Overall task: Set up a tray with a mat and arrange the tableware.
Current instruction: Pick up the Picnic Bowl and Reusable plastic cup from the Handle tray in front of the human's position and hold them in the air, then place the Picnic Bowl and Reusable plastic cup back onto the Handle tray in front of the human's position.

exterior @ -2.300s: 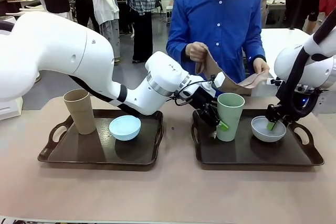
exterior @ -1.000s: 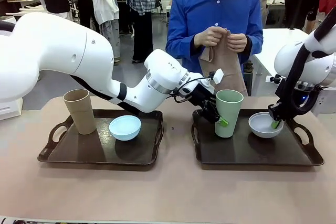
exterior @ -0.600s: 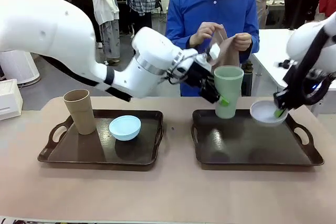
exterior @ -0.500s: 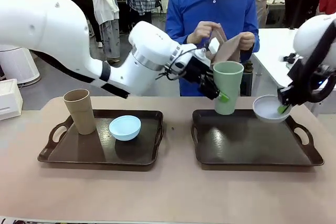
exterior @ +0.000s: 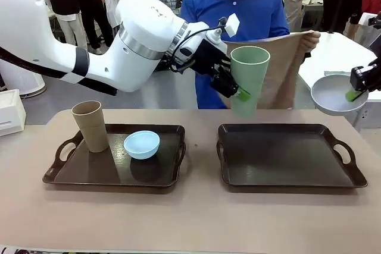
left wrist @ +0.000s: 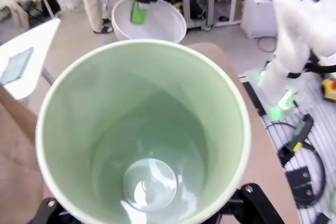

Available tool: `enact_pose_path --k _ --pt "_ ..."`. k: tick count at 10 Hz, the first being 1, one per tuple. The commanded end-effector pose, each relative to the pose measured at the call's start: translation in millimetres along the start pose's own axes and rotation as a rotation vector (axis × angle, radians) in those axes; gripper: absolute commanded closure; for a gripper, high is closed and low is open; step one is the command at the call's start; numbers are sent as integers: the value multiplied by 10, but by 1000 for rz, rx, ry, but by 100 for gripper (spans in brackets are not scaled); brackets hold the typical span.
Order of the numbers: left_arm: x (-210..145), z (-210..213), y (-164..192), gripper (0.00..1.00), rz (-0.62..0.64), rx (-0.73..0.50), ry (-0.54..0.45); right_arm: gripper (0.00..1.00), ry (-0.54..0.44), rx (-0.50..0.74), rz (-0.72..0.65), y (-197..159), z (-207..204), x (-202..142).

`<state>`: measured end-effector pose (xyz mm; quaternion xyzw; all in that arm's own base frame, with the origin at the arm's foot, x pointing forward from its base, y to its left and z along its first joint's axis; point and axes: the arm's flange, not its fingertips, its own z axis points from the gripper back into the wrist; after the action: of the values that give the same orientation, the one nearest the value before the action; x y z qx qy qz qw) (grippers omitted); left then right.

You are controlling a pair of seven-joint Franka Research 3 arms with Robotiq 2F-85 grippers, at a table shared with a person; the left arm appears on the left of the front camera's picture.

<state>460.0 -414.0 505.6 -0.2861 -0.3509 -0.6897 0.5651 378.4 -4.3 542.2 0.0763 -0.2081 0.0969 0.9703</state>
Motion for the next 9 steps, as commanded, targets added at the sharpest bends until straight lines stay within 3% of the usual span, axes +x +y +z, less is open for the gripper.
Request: enact_pose_path --k 1,2,9 --pt "-159 18 -76 100 45 -8 -17 100 98 40 -13 -46 -260 66" --pt "0 0 0 100 0 0 0 100 0 0 0 0 0 0" --pt "0 0 0 100 0 0 0 100 0 0 0 0 0 0"
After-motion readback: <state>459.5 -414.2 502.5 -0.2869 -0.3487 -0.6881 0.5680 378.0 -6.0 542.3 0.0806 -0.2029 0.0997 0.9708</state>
